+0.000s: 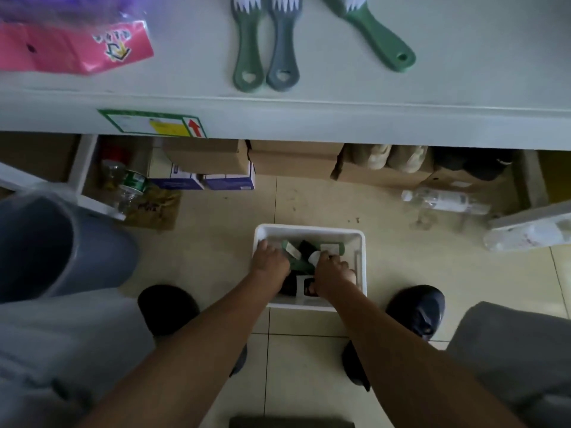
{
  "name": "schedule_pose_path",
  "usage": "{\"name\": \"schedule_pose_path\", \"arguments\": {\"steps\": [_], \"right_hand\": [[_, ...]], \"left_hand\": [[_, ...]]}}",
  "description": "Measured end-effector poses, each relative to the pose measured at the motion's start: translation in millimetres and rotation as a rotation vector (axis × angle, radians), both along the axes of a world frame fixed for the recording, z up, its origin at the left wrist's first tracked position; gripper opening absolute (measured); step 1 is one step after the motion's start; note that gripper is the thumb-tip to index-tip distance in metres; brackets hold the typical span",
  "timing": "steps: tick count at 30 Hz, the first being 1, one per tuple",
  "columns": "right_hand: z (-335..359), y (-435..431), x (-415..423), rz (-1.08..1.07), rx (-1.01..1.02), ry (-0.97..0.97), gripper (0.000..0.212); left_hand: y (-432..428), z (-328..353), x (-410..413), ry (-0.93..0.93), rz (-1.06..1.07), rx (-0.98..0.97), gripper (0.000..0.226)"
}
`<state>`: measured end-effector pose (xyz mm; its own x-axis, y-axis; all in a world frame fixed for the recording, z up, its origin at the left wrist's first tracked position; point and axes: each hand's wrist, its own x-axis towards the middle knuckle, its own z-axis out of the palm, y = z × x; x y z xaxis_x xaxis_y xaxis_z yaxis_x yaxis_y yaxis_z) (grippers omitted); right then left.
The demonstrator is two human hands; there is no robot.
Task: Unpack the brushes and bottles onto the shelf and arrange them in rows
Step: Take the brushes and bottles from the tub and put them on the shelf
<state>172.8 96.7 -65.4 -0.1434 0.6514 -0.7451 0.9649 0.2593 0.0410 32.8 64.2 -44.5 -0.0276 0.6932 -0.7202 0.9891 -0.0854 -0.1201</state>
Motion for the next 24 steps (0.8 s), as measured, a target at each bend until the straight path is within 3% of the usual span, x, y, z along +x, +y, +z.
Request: {"name": "schedule_pose_path", "arguments": {"steps": [5,13,17,24], "right_hand": [[17.4,1.5,2.3,0.086,0.053,0.041,0.063],[91.5,9.8,-2.0,0.161,0.124,0.126,0.049],[163.0,2.9,-0.9,0.234,0.24,0.253,0.052],[241.0,-10.9,6.3,0.182,0.269,0.43,0.061]], "left_hand": [[3.5,11.5,-5.2,-0.008,-0.03,-0.004,0.022],[5.7,103.7,-21.7,-0.22,0.218,0.165,0.019],[-8.4,179.3,-35.7,-0.265,0.277,0.294,0.019],[-29.5,257.9,-42.2,-0.324,0.299,0.414,0.017]]}}
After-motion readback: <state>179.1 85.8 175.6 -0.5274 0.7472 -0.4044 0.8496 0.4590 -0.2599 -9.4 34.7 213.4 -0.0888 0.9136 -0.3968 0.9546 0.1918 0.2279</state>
